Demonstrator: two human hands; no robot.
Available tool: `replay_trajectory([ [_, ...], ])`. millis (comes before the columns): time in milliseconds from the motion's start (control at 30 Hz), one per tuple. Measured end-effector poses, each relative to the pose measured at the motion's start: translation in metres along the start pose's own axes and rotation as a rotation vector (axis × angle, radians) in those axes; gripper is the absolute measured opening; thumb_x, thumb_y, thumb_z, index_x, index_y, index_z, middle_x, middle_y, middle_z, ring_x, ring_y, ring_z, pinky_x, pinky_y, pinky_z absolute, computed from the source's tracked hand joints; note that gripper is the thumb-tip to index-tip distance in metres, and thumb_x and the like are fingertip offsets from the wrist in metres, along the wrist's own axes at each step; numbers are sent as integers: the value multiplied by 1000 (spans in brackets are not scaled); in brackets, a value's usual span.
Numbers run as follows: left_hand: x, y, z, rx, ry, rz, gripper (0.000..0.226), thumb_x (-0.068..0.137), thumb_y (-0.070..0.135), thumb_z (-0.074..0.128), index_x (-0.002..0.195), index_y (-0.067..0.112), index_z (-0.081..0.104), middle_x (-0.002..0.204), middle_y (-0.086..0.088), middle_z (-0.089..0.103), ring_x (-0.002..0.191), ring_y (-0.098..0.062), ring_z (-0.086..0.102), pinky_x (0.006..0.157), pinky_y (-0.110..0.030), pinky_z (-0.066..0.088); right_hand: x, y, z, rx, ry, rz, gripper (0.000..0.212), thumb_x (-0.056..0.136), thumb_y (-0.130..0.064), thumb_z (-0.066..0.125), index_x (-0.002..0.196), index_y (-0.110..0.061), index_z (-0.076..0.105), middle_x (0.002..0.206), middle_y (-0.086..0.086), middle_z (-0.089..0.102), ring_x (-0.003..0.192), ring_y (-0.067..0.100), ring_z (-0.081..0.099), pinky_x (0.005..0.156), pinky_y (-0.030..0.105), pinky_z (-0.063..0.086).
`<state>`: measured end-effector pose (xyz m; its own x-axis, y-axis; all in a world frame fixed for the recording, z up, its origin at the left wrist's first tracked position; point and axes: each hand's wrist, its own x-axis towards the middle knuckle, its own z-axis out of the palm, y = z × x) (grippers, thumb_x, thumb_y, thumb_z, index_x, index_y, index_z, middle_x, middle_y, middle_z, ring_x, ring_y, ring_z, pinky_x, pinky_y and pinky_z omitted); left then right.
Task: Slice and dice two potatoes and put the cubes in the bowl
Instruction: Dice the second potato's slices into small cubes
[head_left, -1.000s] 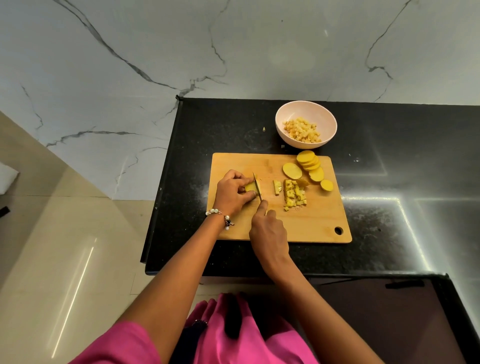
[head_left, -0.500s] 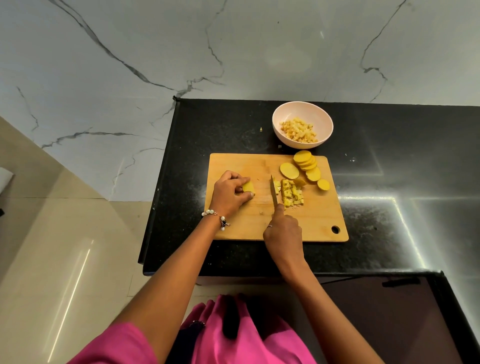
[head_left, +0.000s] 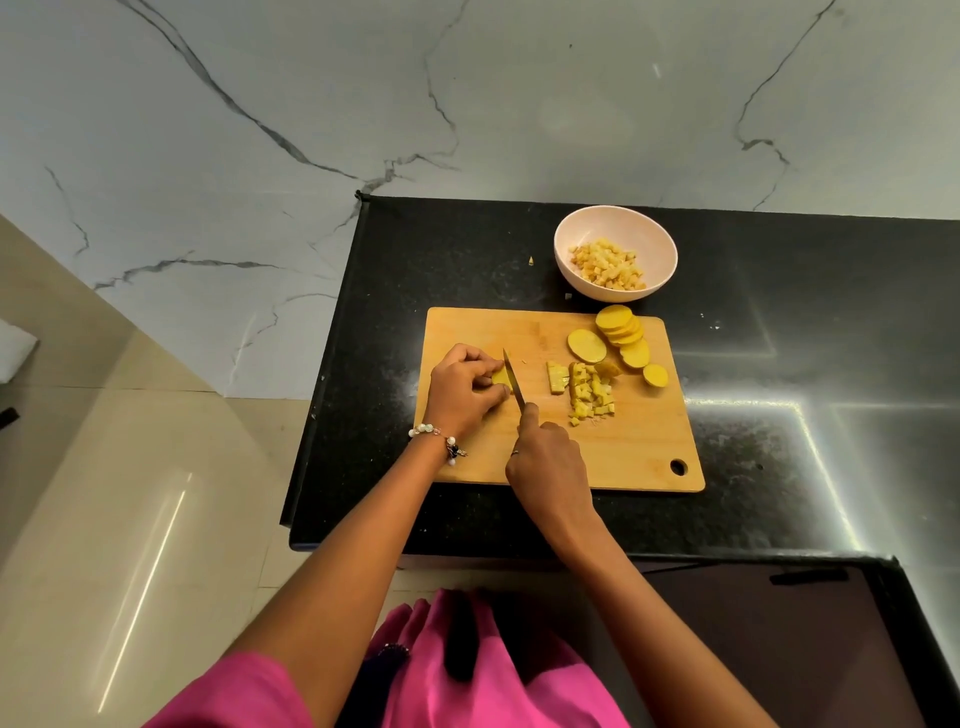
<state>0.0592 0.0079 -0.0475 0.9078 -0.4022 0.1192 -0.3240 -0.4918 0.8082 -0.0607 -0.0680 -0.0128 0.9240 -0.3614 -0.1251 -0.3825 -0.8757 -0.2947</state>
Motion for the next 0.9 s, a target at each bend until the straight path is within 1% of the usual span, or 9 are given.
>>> replay_trajectory([
  [133,2,-1,0,1,-10,-1,36,73,11,77,108,5,69,102,-2,58,79,-9,56,70,-4,45,4,-4,1,-32,-5,-29,55,92,-2,32,146,-2,21,108,20,57,90,37,58,64,35,33],
  [167,2,-1,0,-4,-7,-3,36,73,10,77,108,4,69,101,-2,58,78,-9,56,70,-4,45,7,-5,2,-37,2,-33,54,92,-2,32,145,0,22,107,20,57,89,37,59,64,35,34],
  [233,3,0,1,-2,-1,-9,35,73,11,77,107,4,69,101,-2,58,78,-10,56,72,-8,47,8,-9,5,-42,32,-41,52,93,-2,30,145,3,22,105,21,58,87,38,60,65,38,41],
  [300,3,-1,2,-4,6,-4,34,73,11,78,106,4,70,101,-4,59,78,-10,56,72,-10,47,1,-9,7,-54,33,-47,52,94,-1,29,145,5,20,107,23,58,86,39,62,67,39,45],
  [400,2,0,2,-20,13,-3,34,72,13,79,104,4,71,99,-4,59,77,-10,56,69,-6,45,-17,-5,9,-95,-33,-38,56,95,-2,28,147,3,11,115,20,54,90,36,62,70,39,46],
  [467,3,-2,2,-17,13,-5,35,72,14,79,104,4,71,99,-3,59,77,-10,56,69,-5,44,-21,-6,9,-107,-43,-7,57,95,-3,29,148,2,8,116,20,52,91,35,61,71,38,46],
  [667,2,0,1,-7,8,-10,36,72,13,79,106,5,70,100,-3,58,76,-9,56,70,-7,46,-11,-12,11,-100,-7,56,54,97,-3,29,148,2,10,119,20,52,93,34,62,73,38,49],
  [833,1,0,0,-18,3,-14,38,71,12,80,106,5,70,101,-2,58,77,-8,56,69,-5,45,-10,1,6,-40,-54,115,57,95,-5,28,149,-3,9,123,22,50,100,37,57,78,40,45],
  [900,1,-1,-1,-8,-3,-8,38,71,14,80,107,6,69,101,-1,58,79,-8,56,70,-4,45,-11,10,4,-10,-50,136,58,94,-6,30,149,-3,11,121,22,52,100,37,56,79,40,43],
])
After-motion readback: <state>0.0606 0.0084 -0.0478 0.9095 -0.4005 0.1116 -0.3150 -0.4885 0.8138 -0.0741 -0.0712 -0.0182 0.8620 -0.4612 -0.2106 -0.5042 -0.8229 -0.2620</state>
